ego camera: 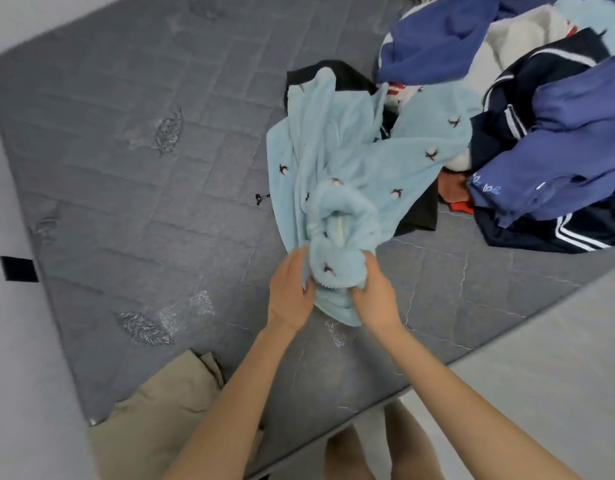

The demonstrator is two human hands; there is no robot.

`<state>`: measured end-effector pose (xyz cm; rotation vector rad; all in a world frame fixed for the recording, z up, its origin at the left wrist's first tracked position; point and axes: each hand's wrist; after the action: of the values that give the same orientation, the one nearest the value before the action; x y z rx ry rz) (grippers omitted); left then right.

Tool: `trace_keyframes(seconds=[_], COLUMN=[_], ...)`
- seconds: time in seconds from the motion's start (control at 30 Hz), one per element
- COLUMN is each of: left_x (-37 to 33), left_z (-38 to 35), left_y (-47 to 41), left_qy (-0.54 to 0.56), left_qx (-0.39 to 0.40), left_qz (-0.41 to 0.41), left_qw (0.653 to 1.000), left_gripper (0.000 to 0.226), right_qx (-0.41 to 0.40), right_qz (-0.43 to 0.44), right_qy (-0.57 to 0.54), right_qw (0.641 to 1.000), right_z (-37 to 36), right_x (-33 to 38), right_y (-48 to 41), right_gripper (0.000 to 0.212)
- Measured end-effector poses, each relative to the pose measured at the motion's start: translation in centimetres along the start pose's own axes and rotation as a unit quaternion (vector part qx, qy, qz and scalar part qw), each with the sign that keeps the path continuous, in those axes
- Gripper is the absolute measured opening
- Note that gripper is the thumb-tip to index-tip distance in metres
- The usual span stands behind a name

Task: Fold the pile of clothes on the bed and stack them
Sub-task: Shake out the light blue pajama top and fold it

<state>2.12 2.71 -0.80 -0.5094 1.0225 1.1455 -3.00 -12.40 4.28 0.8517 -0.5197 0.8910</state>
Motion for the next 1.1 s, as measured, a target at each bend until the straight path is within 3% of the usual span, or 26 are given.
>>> trace_keyframes(seconds=[0.1,0.2,0.3,0.47,0.6,0.77,0.9,1.03,1.1], left_x=[-1.9,-4.0,-5.5,-10.1,-13.4,-18.3,-21.2,-23.2,-24.9], left_z=[3.1,6.0,8.1,10.8,13.0,15.1,16.4,17.9,18.4], left_y=[-2.2,-1.9,-0.8,1.8,2.5,3.5,4.9,6.6,7.3], left_qy=[0.105,0.131,0.138,0.125,0.155,0.218,0.195,0.181,0.205], left_qx=[0.008,0.05,0.012,-0.081,-0.138,-0.098,-0.045,-0.01,-0.007], left_qz=[0.049,0.052,0.061,0.023,0.026,0.096,0.154,0.16,0.121], left_qw=[0.993,0.989,0.988,0.989,0.978,0.966,0.968,0.97,0.971], left_gripper=[0.063,0.074,0.083,0.067,0.051,0.064,0.079,0.087,0.075], right_qx=[0.064,0.122,0.151,0.155,0.17,0.176,0.203,0.24,0.275], right_qz=[0.072,0.12,0.15,0.192,0.234,0.295,0.307,0.332,0.346], right_qy=[0.072,0.114,0.112,0.076,-0.021,-0.075,-0.078,-0.107,-0.126], right_qw=[0.993,0.979,0.971,0.966,0.957,0.936,0.927,0.906,0.888], right_z=[1.2,3.7,6.5,11.3,15.6,19.9,22.7,25.9,27.3], right_x=[2.4,4.9,7.6,12.0,17.0,23.5,27.0,29.9,31.1], right_y=[1.2,1.8,1.7,2.2,3.6,5.9,7.7,9.6,10.3], right_gripper=[0.043,0.049,0.046,0.042,0.039,0.052,0.053,0.042,0.037])
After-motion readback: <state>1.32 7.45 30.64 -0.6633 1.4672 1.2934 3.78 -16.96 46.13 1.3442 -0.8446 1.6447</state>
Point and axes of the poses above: each hand's wrist, its own y-axis away from the middle knuckle, its own z-axis out of the back of the hand, x = y × z, and after that the axes turned 10 degrees about y, right-handed
